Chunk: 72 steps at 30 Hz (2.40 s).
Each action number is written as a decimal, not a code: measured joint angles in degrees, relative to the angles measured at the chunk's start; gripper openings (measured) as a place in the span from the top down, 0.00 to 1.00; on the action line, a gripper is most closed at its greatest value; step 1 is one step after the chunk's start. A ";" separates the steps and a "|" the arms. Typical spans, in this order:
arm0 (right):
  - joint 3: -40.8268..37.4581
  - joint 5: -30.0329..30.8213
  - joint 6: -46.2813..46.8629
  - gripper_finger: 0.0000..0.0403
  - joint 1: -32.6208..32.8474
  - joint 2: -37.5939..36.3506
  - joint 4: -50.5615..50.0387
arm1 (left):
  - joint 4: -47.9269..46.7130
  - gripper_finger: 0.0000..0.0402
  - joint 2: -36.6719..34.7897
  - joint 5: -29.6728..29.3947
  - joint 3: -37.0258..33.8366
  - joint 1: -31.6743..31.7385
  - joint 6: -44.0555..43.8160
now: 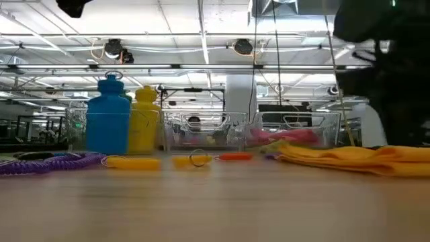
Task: Pick & Place Sports Items
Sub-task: Fold the yellow cloth
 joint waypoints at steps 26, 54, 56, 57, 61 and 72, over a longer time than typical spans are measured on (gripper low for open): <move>0.62 -15.41 5.45 1.00 -7.73 12.20 15.49 | -0.02 0.26 0.01 0.00 0.00 0.04 0.00; 0.20 -4.31 -26.62 1.00 5.84 -3.60 12.53 | -0.02 0.26 0.02 0.00 0.00 0.00 0.00; 0.10 -3.59 -21.66 0.99 4.97 -5.89 12.11 | 0.00 0.26 0.01 0.00 0.00 0.00 -0.01; 0.10 -3.03 -19.11 0.98 4.20 -7.19 11.89 | 0.00 0.26 0.02 0.02 0.00 0.00 -0.02; 0.14 -2.67 -10.52 0.85 -0.77 -10.89 7.67 | -0.02 0.26 0.00 0.00 -0.02 0.00 -0.02; -10.31 -18.28 -5.79 0.37 -17.13 -12.25 11.25 | -0.02 0.26 0.00 0.00 -0.02 0.02 0.00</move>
